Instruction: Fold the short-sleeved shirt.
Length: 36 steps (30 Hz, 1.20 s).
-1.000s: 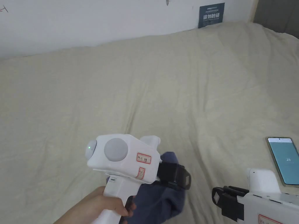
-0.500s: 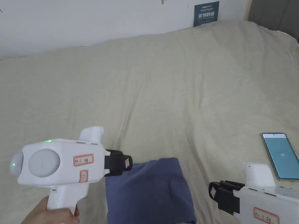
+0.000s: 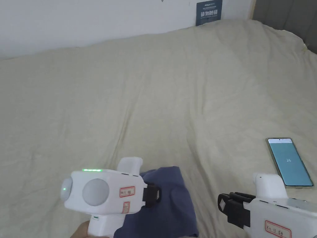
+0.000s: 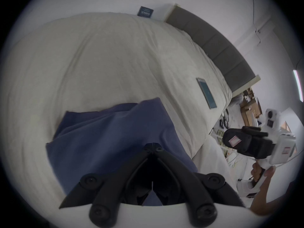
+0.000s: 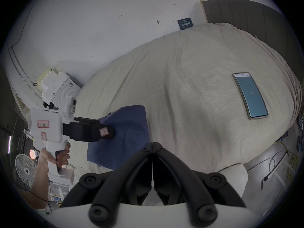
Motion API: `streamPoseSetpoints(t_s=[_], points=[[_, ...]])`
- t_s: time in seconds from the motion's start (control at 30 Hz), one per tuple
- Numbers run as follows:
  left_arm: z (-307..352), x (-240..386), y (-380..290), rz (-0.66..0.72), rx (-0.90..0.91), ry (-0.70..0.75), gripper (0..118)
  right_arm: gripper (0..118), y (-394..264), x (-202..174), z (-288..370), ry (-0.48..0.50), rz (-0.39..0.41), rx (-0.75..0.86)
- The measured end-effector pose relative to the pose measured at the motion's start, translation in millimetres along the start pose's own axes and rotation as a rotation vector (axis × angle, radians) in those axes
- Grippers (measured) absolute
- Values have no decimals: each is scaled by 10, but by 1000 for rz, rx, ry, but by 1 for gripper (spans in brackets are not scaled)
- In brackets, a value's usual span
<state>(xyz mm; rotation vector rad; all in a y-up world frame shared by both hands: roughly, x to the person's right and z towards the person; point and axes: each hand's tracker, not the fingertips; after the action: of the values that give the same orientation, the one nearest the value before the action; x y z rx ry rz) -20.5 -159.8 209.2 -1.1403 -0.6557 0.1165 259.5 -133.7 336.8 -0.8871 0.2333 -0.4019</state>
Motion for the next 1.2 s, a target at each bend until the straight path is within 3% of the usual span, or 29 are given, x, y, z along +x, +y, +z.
streamPoseSetpoints(t_s=[0.2, 0.3, 0.6, 0.87, 1.1, 1.2], points=[[-336, 160, 1, 2, -45, -33, 0, 4, -11, 85, 12, -6, -11, -8], [-445, 304, -11, -62, -73, -22, 0, 4, -6, 76, 15, -14, -11, -14], [-528, 587, -21, -87, -100, -149, 0, 4, 26, 110, 13, -20, -2, -15], [432, 266, -216, -12, 110, -159, 0, 4, 123, -128, -6, 13, 61, -3], [1256, -472, -608, 160, 287, 16, 0, 4, 204, -625, -400, 80, 164, -30], [1402, -731, -776, 231, 298, 80, 0, 4, 159, -939, -676, 48, 258, -65]])
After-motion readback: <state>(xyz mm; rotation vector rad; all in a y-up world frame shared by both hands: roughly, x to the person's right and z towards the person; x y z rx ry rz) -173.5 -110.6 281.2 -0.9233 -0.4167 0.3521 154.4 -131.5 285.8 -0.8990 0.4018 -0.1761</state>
